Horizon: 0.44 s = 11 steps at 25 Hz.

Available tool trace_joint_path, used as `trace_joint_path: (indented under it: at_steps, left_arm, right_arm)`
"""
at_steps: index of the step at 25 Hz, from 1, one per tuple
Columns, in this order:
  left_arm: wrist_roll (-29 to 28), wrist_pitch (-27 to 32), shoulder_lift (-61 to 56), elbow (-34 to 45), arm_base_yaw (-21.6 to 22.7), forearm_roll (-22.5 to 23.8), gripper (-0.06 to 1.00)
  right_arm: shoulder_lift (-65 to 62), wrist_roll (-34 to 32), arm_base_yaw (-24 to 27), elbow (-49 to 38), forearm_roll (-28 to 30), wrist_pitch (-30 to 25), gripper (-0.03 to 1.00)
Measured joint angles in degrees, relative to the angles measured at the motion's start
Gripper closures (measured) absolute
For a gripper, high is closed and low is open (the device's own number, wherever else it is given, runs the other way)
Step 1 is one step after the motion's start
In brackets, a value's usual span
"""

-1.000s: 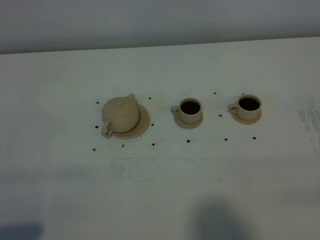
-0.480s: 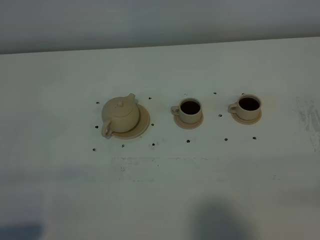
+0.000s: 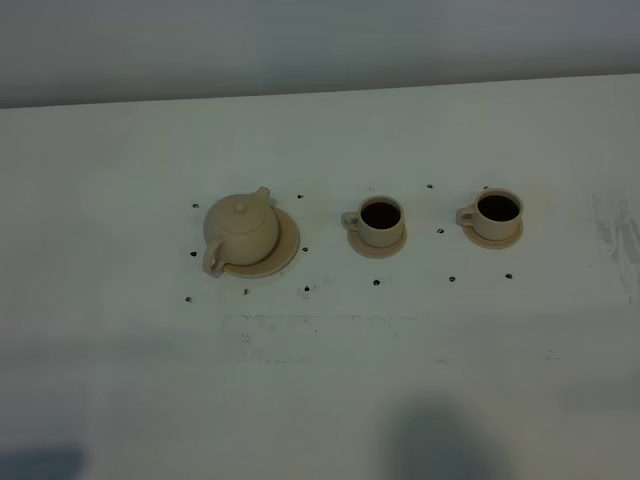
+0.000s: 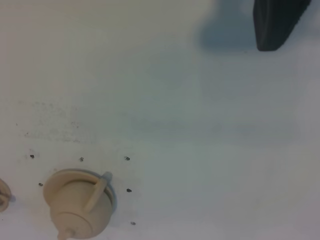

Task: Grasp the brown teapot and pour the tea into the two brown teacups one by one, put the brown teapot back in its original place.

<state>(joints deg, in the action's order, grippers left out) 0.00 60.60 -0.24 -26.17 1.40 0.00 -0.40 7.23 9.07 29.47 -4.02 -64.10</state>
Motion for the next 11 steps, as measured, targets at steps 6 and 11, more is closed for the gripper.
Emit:
trace_joint_path:
  at_steps: [6, 11]
  left_arm:
    - [0.00, 0.00, 0.00, 0.00, 0.00, 0.00, 0.48]
    - [0.00, 0.00, 0.00, 0.00, 0.00, 0.00, 0.48]
  right_arm:
    - [0.00, 0.00, 0.00, 0.00, 0.00, 0.00, 0.74]
    - [0.00, 0.00, 0.00, 0.00, 0.00, -0.05, 0.74]
